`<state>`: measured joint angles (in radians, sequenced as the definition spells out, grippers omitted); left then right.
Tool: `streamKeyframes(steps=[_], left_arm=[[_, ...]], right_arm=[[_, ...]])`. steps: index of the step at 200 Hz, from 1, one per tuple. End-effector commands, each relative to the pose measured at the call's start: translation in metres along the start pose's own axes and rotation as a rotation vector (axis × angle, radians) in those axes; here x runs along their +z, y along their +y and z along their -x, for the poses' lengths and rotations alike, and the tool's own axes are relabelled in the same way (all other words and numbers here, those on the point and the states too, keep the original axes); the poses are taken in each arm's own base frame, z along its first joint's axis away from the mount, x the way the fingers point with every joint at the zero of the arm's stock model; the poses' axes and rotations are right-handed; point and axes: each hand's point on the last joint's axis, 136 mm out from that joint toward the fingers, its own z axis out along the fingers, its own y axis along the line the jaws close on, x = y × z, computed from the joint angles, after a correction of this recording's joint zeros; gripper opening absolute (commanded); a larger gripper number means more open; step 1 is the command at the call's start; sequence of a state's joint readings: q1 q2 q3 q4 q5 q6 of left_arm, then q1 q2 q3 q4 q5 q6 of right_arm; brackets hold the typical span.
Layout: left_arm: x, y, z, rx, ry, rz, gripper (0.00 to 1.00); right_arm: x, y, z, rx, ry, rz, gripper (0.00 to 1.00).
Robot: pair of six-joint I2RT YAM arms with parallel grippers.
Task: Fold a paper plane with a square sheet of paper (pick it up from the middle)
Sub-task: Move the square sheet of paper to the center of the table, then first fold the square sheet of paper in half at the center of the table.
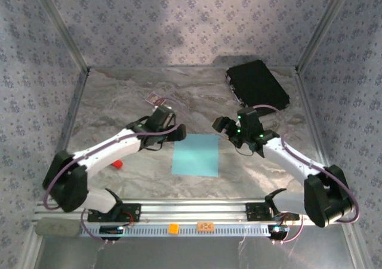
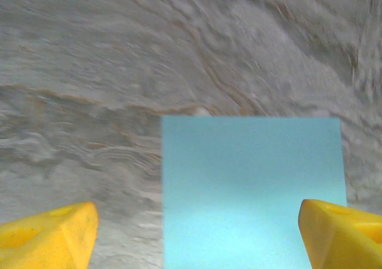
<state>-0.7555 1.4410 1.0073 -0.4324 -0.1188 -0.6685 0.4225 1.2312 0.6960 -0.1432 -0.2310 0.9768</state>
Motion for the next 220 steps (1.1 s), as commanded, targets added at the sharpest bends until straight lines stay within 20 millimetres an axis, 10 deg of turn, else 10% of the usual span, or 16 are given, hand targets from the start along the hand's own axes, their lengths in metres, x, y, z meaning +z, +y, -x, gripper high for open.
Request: streamKeyframes(steps=[1,106,220], left_arm=[[0.014,0.000,-0.043,0.090,0.210,0.103,0.86],[0.063,-0.049,-0.079,0.136,0.423,0.206,0.96],[0.084,-0.052,-0.088,0.125,0.479,0.269,0.98]], right_arm=[[-0.009,-0.055,-0.013,0.013,0.030,-0.163,0.93],[-0.021,-0.076,-0.008,0.036,0.015,-0.186,0.99],[-0.024,-0.084,-0.008,0.043,0.031,-0.195,0.99]])
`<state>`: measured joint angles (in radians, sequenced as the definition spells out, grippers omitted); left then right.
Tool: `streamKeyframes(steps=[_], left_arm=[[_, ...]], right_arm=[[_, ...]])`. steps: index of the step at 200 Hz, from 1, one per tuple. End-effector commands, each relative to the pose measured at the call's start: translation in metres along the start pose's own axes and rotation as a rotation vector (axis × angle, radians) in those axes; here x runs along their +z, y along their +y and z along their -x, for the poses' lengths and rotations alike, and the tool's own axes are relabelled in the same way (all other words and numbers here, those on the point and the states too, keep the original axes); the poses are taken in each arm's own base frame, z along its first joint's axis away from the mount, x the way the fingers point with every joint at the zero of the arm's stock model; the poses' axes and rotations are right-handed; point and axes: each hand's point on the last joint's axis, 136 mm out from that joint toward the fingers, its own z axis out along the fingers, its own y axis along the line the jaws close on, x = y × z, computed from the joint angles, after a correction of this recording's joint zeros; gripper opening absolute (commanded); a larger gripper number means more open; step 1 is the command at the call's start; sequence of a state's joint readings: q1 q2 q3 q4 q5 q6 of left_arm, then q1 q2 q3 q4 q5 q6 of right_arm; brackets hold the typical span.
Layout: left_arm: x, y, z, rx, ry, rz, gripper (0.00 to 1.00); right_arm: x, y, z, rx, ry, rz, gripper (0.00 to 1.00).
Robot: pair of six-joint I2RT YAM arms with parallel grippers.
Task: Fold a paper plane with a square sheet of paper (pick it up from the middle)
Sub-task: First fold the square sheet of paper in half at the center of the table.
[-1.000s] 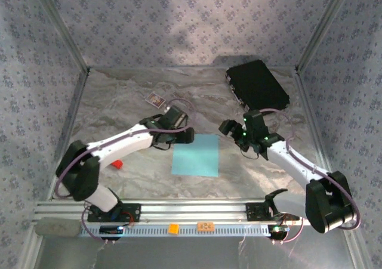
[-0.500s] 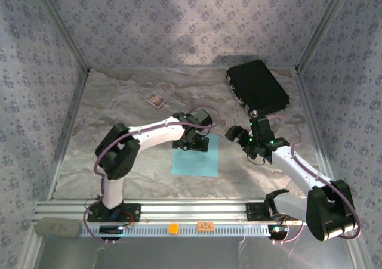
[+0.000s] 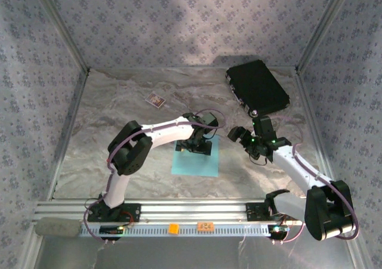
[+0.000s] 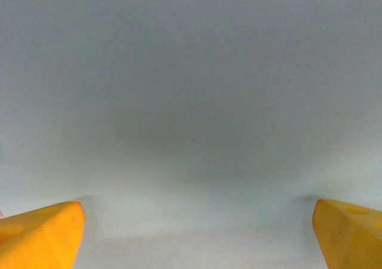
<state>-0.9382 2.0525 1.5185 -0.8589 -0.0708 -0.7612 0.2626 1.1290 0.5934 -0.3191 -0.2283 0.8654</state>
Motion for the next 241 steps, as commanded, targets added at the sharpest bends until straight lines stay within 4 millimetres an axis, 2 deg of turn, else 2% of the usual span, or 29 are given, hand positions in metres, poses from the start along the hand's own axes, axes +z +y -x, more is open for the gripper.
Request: streamKeyframes(steps=[1,105,241], left_arm=[[0.000,-0.001,-0.002,-0.007,0.026,0.017,0.98],[0.011,-0.007,-0.007,-0.017,0.055,-0.008,0.98],[0.035,0.003,-0.015,-0.026,0.091,0.047,0.96]], right_arm=[[0.000,-0.007,-0.006,-0.006,0.029,-0.017,0.99],[0.002,-0.010,-0.009,0.000,0.044,-0.022,0.99],[0.002,-0.013,-0.009,0.010,0.038,-0.039,0.99]])
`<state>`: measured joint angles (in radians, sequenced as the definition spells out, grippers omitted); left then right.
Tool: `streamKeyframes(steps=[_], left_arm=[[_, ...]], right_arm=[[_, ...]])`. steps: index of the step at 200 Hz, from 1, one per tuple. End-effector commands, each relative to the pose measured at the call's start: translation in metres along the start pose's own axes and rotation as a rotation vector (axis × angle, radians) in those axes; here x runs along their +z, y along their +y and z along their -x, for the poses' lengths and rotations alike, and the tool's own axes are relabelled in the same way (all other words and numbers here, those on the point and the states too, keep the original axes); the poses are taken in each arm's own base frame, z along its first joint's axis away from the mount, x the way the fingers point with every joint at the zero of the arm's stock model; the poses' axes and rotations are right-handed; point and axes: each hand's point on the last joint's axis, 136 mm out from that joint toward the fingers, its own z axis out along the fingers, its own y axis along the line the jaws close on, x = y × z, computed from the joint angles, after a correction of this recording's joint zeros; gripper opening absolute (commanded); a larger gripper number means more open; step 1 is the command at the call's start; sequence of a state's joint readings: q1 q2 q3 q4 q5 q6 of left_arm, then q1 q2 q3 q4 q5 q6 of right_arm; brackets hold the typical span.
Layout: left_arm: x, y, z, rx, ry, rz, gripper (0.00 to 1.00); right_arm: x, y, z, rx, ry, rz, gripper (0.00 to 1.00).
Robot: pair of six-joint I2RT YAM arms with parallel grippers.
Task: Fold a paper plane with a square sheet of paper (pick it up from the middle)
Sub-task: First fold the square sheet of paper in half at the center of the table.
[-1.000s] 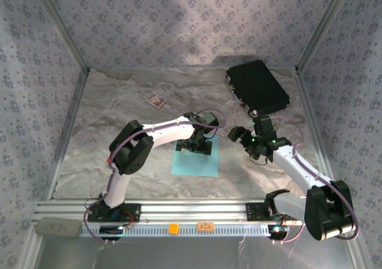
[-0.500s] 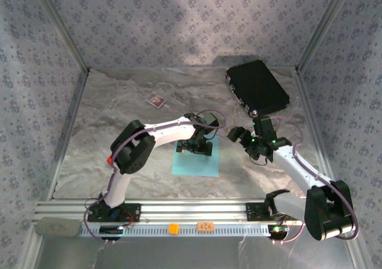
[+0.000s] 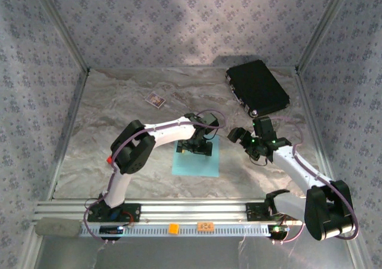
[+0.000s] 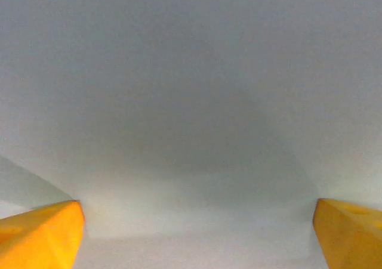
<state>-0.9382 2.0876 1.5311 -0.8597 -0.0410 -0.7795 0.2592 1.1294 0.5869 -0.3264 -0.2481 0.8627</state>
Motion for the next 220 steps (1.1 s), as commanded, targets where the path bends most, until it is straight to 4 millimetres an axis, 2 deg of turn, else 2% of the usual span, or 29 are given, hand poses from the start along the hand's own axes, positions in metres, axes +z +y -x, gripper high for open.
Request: streamKeyframes(steps=[1,88,114,131,145,171,195,220], left_arm=[[0.026,0.008,-0.010,-0.010,0.054,0.052,0.96],[0.019,0.008,-0.006,-0.004,0.024,0.055,0.93],[0.010,0.004,0.000,0.003,-0.019,0.032,0.85],[0.000,0.000,0.006,0.006,-0.065,-0.001,0.75],[-0.011,-0.001,0.012,0.006,-0.113,-0.026,0.67],[-0.036,-0.002,0.023,0.002,-0.216,-0.077,0.56],[-0.055,-0.003,0.031,-0.014,-0.289,-0.150,0.47],[-0.073,-0.004,0.038,-0.049,-0.334,-0.262,0.42]], right_arm=[[0.001,-0.011,-0.004,0.008,0.016,-0.041,0.99],[0.001,-0.011,-0.003,0.009,0.016,-0.042,0.99],[0.001,-0.007,-0.003,0.003,0.016,-0.026,0.99],[-0.001,-0.002,-0.001,-0.007,0.011,-0.009,0.99],[-0.003,0.001,0.000,-0.014,0.005,0.001,0.99],[-0.008,0.006,0.004,-0.021,-0.019,0.013,0.99],[-0.011,0.008,0.006,-0.018,-0.037,0.019,0.99],[-0.014,0.008,0.009,-0.003,-0.058,0.016,0.99]])
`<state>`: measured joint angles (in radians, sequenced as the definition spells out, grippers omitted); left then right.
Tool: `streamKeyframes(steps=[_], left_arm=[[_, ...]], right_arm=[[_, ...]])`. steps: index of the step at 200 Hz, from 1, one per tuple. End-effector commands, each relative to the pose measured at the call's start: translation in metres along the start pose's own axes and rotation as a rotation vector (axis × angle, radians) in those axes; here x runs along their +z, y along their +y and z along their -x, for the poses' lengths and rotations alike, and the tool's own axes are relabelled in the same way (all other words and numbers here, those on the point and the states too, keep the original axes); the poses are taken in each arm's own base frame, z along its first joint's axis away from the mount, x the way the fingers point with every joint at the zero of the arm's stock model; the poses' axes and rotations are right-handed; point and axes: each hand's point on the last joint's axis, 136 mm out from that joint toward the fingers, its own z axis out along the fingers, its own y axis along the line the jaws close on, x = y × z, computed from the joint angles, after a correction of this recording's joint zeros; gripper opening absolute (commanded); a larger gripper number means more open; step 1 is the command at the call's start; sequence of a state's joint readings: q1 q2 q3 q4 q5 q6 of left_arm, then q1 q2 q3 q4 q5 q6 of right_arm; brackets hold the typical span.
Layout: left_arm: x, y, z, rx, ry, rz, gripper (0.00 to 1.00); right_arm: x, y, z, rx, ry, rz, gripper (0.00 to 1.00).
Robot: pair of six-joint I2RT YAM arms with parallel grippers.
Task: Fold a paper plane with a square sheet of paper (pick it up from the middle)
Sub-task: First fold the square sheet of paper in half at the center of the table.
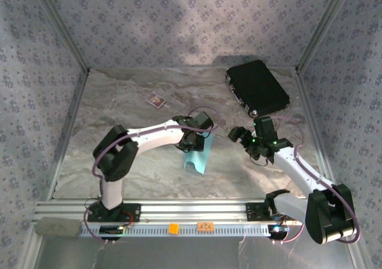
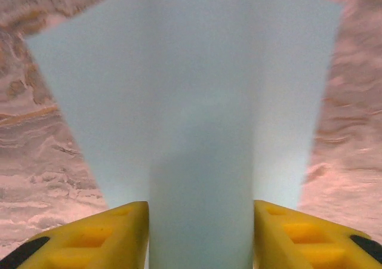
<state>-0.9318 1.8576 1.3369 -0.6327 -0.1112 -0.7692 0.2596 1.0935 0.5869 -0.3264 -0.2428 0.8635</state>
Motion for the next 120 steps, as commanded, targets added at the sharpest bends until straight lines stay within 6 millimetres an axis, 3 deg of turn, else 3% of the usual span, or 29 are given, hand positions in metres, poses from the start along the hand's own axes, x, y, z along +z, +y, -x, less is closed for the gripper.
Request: streamKeyframes(steps=[1,65,93,120], left_arm=[[-0.023,-0.011,0.024,-0.044,-0.101,-0.131,0.42],[-0.050,-0.014,0.046,-0.272,-0.152,-0.580,0.42],[-0.052,-0.020,0.050,-0.350,-0.149,-0.773,0.43],[-0.044,-0.026,0.044,-0.373,-0.107,-0.842,0.44]], right_arm=[[-0.007,0.002,0.005,0.005,-0.032,-0.008,0.99],[-0.015,0.009,0.010,0.025,-0.069,0.024,0.99],[-0.014,0.013,0.009,0.028,-0.064,0.048,0.99],[-0.011,0.016,0.007,0.028,-0.052,0.072,0.99]])
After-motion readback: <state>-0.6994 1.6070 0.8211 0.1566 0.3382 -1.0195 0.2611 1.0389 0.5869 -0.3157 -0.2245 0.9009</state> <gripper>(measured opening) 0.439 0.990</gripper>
